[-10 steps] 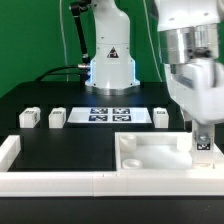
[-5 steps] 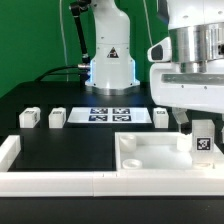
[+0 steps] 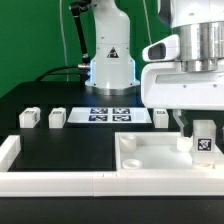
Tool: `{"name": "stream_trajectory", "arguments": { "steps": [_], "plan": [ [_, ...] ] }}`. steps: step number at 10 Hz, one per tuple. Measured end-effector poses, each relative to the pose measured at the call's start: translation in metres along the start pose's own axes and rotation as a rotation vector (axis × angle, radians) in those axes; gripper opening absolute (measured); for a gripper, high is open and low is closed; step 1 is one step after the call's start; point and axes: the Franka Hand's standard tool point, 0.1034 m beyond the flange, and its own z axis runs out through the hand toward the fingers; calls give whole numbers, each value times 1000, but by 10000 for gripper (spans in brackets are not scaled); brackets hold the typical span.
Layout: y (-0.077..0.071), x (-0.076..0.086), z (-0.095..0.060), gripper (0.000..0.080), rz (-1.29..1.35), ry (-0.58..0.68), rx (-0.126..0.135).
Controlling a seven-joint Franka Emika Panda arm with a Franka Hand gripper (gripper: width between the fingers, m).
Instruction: Assemble square table
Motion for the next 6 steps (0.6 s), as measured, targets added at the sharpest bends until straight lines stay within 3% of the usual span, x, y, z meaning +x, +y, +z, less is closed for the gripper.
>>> {"name": "stream_trajectory", "arguments": {
  "steps": [1,3,6],
  "plan": [
    [1,0,0,293,67,-2,-2],
    [4,1,1,295,210,-2,-5],
    [3,-4,-2,293,796,-87,-39]
  ]
}}
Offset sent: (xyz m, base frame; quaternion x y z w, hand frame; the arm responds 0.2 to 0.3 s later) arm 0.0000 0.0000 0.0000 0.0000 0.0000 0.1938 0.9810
